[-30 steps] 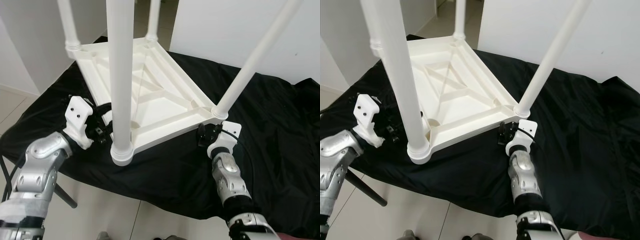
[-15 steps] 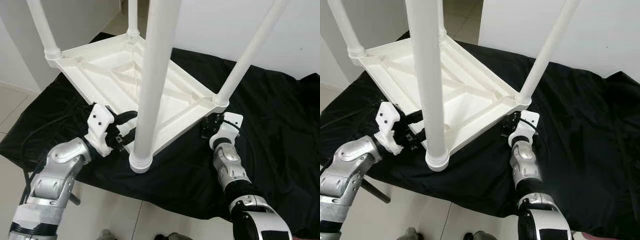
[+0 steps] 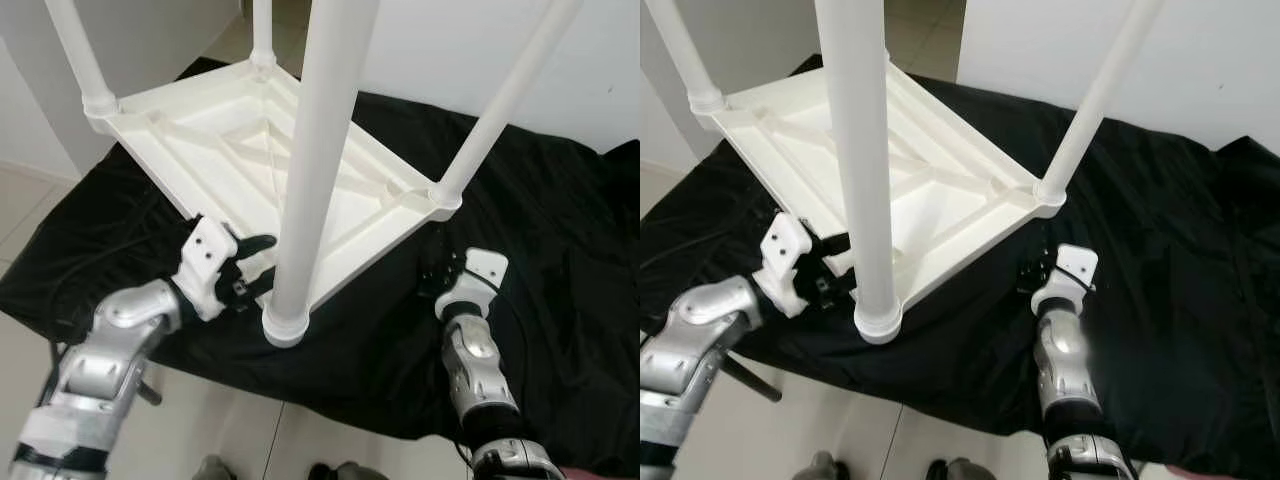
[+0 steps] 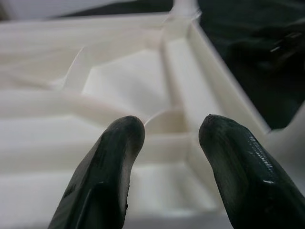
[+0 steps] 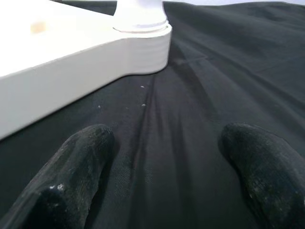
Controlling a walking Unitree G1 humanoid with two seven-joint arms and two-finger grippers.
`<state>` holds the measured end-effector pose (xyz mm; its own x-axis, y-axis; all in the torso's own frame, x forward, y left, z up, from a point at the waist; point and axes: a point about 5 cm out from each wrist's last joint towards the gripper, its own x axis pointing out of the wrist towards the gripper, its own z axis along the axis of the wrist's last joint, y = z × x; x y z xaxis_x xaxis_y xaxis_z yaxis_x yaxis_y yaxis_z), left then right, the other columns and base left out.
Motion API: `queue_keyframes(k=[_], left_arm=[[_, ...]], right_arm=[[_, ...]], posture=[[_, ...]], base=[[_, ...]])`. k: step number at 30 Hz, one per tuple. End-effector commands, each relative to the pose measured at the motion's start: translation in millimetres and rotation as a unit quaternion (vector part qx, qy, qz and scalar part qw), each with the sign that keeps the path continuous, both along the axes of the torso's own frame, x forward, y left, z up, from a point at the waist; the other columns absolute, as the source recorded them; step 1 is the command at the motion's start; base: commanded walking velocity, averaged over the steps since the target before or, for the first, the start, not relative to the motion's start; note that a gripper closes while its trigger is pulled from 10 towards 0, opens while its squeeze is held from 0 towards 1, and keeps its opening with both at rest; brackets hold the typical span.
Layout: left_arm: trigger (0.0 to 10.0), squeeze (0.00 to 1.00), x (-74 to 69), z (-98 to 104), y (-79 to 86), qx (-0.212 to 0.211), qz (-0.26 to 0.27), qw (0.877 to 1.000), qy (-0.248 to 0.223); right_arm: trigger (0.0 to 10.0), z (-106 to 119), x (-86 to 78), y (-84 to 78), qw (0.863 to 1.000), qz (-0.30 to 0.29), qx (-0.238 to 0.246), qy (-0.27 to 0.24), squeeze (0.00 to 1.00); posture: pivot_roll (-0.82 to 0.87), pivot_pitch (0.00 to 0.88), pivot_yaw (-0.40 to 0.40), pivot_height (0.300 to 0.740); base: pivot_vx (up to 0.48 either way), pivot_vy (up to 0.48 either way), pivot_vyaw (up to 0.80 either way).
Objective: Building children table
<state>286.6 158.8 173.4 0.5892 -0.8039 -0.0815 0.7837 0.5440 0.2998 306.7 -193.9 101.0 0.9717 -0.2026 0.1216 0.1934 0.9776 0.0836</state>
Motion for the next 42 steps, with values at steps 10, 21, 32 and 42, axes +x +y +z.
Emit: queue_keyframes(k=[10,21,32,42], left_arm=[[10.0,0.00,-5.7,-8.8,-11.9,0.037,-0.036,0.999,0.008],[10.0,0.00,-19.5,-4.1,-28.2,0.031,-0.081,0.996,0.014],[10.0,0.00,-30.9,1.5,-47.0,0.021,-0.113,0.993,0.017],[10.0,0.00,-20.5,8.5,-43.1,0.016,-0.101,0.995,-0.005]], right_arm=[[10.0,-16.5,-32.4,-12.7,0.999,-0.029,-0.006,0.016,0.00],[10.0,-12.1,-41.3,-19.0,0.999,-0.049,-0.005,0.015,0.00],[10.0,-4.2,-36.7,-12.0,1.000,-0.031,-0.003,-0.002,0.00],[10.0,0.0,-32.7,-3.5,1.000,-0.012,0.000,-0.011,0.00]], posture=[[0.05,0.175,-0.053,0.740],[0.03,0.178,-0.029,0.740],[0.04,0.175,-0.023,0.740],[0.06,0.170,-0.024,0.740]], base=[[0.000,0.000,0.00],[0.000,0.000,0.00],[0.000,0.000,0.00],[0.000,0.000,0.00]])
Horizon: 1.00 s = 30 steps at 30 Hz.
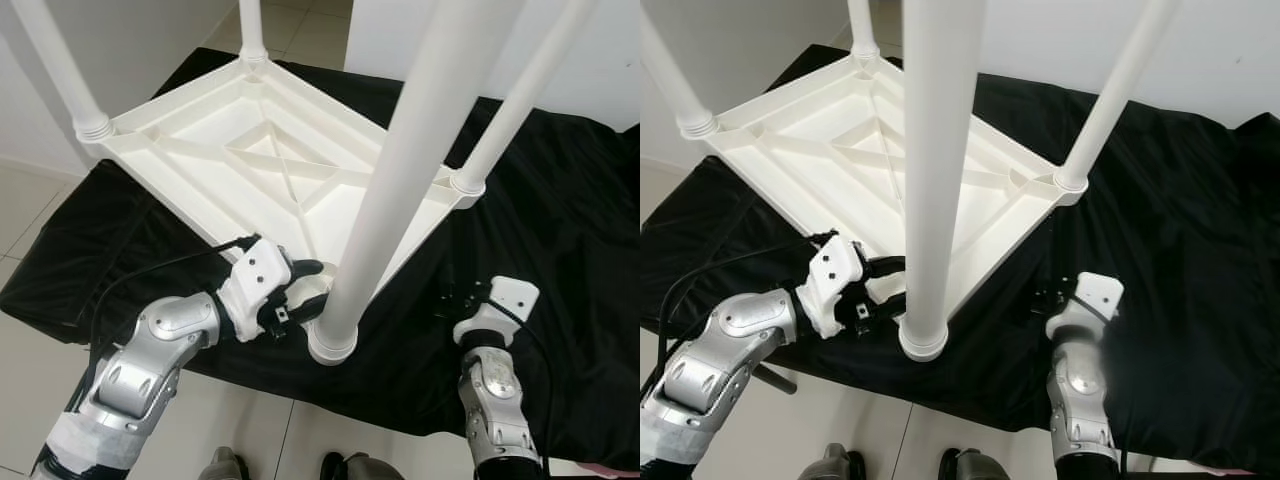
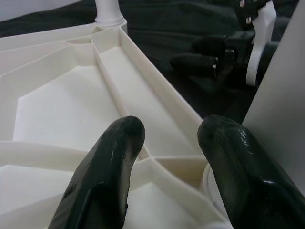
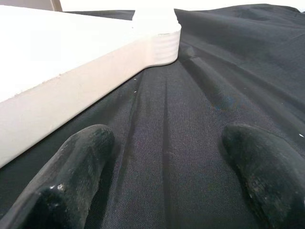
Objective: Building children table
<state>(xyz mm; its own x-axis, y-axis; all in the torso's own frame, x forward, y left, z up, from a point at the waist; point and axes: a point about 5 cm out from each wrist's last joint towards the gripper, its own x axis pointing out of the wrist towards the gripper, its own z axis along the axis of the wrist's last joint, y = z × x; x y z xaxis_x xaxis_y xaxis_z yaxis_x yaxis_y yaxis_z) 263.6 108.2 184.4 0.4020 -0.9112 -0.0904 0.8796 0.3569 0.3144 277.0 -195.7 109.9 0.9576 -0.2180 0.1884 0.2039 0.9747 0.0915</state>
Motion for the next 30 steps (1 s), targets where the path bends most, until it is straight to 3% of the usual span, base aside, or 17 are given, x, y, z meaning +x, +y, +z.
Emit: queue_keyframes(k=[1,9,10,11,12,13,18,25,26,30], left_arm=[[10.0,0.00,9.2,-3.3,20.3,0.021,0.023,1.000,-0.004],[10.0,0.00,9.2,-3.3,20.3,0.021,0.023,1.000,-0.004],[10.0,0.00,15.7,-3.5,33.1,0.032,0.035,0.999,0.003],[10.0,0.00,15.7,-3.5,33.1,0.032,0.035,0.999,0.003],[10.0,0.05,25.7,-5.3,52.0,0.056,0.050,0.997,0.017],[10.0,1.00,31.9,-6.7,65.9,0.072,0.059,0.995,0.029],[10.0,1.00,33.3,-11.4,81.2,0.100,0.042,0.993,0.055],[10.0,1.00,38.2,-14.2,92.1,0.133,0.040,0.989,0.055],[10.0,0.00,39.4,-15.3,93.3,0.139,0.041,0.988,0.056],[10.0,0.00,41.1,-17.3,93.8,0.150,0.036,0.986,0.057]], right_arm=[[10.0,-8.7,-2.4,-2.1,1.000,-0.002,0.003,0.022,0.00],[10.0,-8.7,-2.4,-2.1,1.000,-0.002,0.003,0.022,0.00],[10.0,-8.4,-1.8,-2.7,1.000,-0.001,0.002,0.021,0.00],[10.0,-8.4,-1.8,-2.7,1.000,-0.001,0.002,0.021,0.00],[10.0,-7.5,-1.5,-4.8,1.000,0.004,-0.003,0.020,0.00],[10.0,-7.1,-1.6,-7.0,1.000,0.008,-0.008,0.020,0.00],[10.0,-7.1,-2.7,-12.6,1.000,0.012,-0.018,0.021,0.00],[10.0,-7.2,-3.2,-18.5,0.999,0.010,-0.025,0.022,0.00],[10.0,-7.2,-3.0,-18.7,0.999,0.010,-0.026,0.022,0.00],[10.0,-7.1,-2.1,-18.2,0.999,0.012,-0.026,0.022,0.00]], posture=[[0.06,0.169,-0.025,0.740],[0.06,0.169,-0.025,0.740],[0.06,0.166,-0.027,0.740],[0.06,0.166,-0.027,0.740],[0.07,0.154,-0.027,0.740],[0.07,0.152,-0.029,0.740],[0.06,0.144,-0.027,0.740],[0.06,0.129,-0.024,0.740],[0.06,0.126,-0.024,0.740],[0.07,0.123,-0.025,0.740]], base=[[0.000,0.000,0.00],[0.000,0.000,0.00],[0.000,0.000,0.00],[0.000,0.000,0.00],[0.000,0.000,0.00],[0.000,0.000,0.00],[0.000,0.000,0.00],[0.000,0.000,0.00],[0.000,0.000,0.00],[0.000,0.000,0.00]])
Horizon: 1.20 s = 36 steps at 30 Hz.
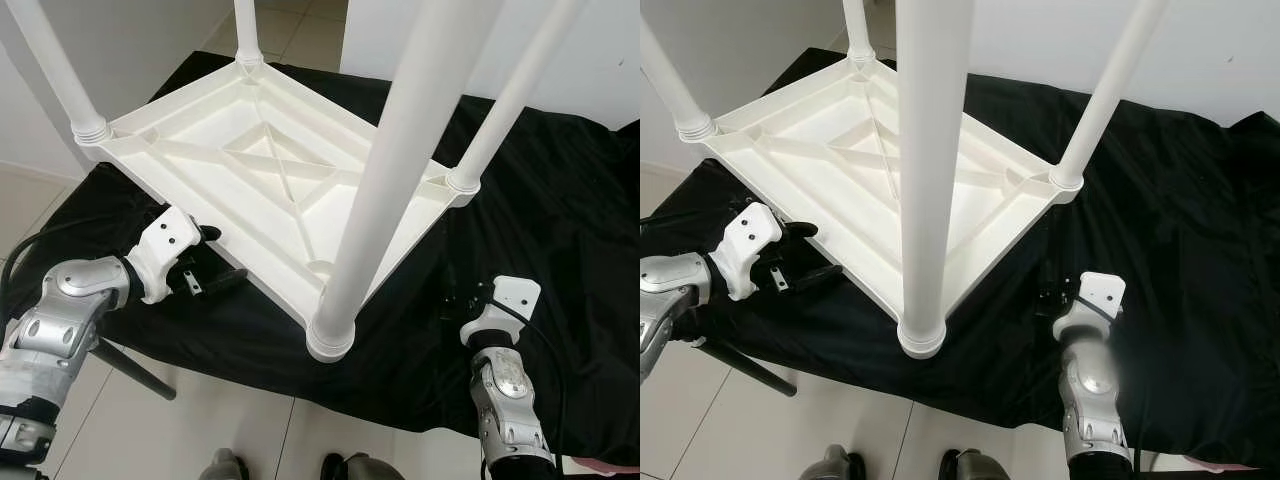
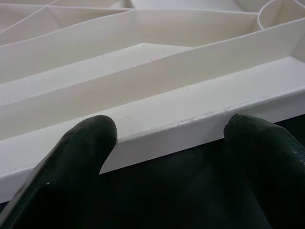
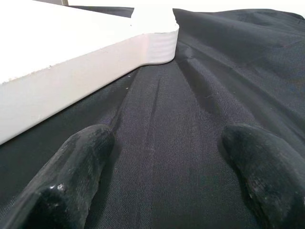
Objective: Building children table
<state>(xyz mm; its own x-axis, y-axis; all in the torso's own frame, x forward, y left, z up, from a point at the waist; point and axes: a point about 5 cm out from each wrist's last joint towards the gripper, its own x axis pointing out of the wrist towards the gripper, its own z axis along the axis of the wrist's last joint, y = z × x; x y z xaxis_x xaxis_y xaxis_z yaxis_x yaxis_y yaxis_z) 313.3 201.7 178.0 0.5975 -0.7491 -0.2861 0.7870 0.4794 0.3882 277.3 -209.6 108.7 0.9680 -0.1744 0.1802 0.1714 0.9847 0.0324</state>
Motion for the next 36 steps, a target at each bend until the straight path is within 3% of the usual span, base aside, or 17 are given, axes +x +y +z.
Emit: queue_keyframes(k=[1,13,25,30,36], left_arm=[[10.0,0.00,-7.3,-12.1,-0.8,0.041,-0.083,0.994,0.056],[10.0,0.00,2.5,-17.9,-13.4,0.057,-0.121,0.990,0.048],[10.0,0.00,6.1,-5.0,-22.8,0.062,-0.160,0.985,0.020],[10.0,0.00,3.0,8.5,-30.1,0.046,-0.183,0.982,0.002],[10.0,0.00,-4.7,10.6,-35.6,0.048,-0.216,0.975,0.020]], right_arm=[[10.0,-5.5,-1.3,-3.7,1.000,-0.004,0.001,0.011,0.00],[10.0,-0.7,4.1,-1.7,1.000,0.005,-0.002,0.003,0.00],[10.0,-0.5,0.4,-9.4,1.000,-0.007,-0.007,0.001,0.00],[10.0,0.0,-0.1,-12.4,1.000,-0.013,-0.006,-0.001,0.00],[10.0,0.6,0.8,-13.2,1.000,-0.013,-0.008,-0.001,0.00]], posture=[[0.06,0.118,-0.025,0.740],[0.04,0.104,-0.016,0.740],[0.03,0.112,-0.003,0.740],[0.03,0.118,-0.005,0.740],[0.03,0.120,-0.010,0.740]], base=[[0.000,0.000,0.00],[0.000,0.000,0.00],[0.000,0.000,0.00],[0.000,0.000,0.00],[0.000,0.000,0.00]])
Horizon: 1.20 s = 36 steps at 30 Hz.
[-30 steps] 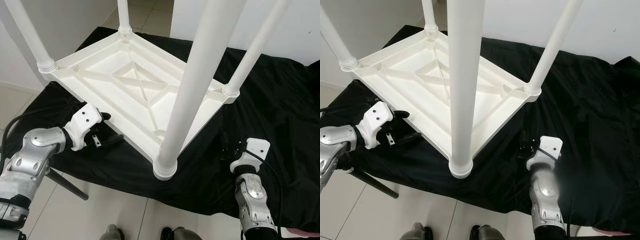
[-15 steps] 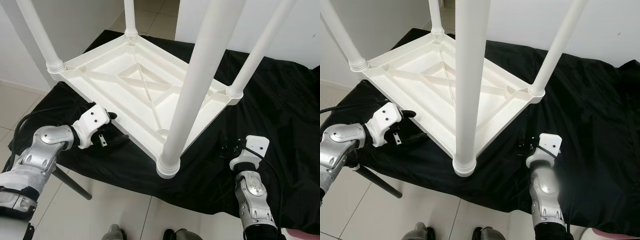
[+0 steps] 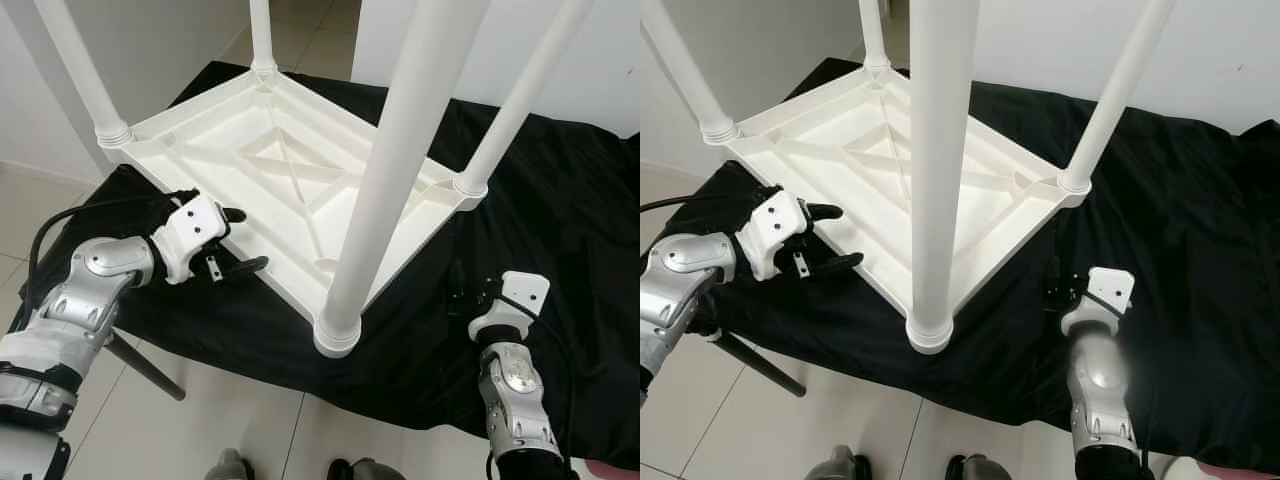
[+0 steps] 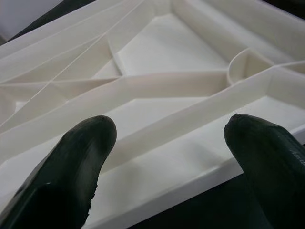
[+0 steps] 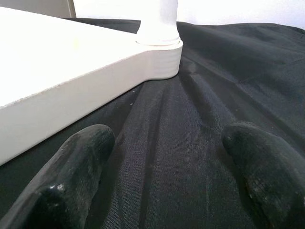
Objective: Building children table
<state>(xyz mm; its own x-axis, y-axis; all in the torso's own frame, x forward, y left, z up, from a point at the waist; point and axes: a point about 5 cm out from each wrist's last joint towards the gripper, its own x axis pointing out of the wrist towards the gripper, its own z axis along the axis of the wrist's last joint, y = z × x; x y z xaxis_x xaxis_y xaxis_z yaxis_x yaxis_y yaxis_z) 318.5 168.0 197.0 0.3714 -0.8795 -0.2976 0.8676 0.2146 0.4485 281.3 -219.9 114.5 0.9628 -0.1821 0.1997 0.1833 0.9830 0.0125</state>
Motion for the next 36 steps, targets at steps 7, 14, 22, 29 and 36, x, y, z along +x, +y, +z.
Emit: queue_keyframes(k=[7,14,22,29,36], left_arm=[[10.0,1.00,-25.4,-4.9,-10.4,0.018,-0.134,0.985,0.108],[10.0,0.00,-27.6,-15.4,-13.2,0.043,-0.145,0.983,0.102],[10.0,0.00,-11.4,-20.2,-20.4,0.055,-0.113,0.988,0.092],[10.0,0.00,1.9,-32.1,-29.2,0.062,-0.084,0.989,0.105],[10.0,0.00,10.7,-44.6,-32.4,0.093,-0.063,0.988,0.108]], right_arm=[[10.0,-1.4,0.4,-6.1,1.000,-0.006,0.000,0.004,0.00],[10.0,0.8,2.7,-8.5,1.000,-0.008,-0.002,0.001,0.00],[10.0,3.7,7.2,-7.8,1.000,-0.008,0.000,-0.004,0.00],[10.0,4.1,8.8,-6.1,1.000,-0.009,0.002,-0.006,0.00],[10.0,2.3,5.5,-7.5,1.000,-0.017,0.005,-0.007,0.00]], posture=[[0.03,0.115,-0.017,0.740],[0.03,0.112,-0.020,0.740],[0.03,0.108,-0.016,0.740],[0.02,0.110,-0.004,0.740],[0.01,0.115,0.007,0.740]], base=[[0.000,0.000,0.00],[0.000,0.000,0.00],[0.000,0.000,0.00],[0.000,0.000,0.00],[0.000,0.000,0.00]])
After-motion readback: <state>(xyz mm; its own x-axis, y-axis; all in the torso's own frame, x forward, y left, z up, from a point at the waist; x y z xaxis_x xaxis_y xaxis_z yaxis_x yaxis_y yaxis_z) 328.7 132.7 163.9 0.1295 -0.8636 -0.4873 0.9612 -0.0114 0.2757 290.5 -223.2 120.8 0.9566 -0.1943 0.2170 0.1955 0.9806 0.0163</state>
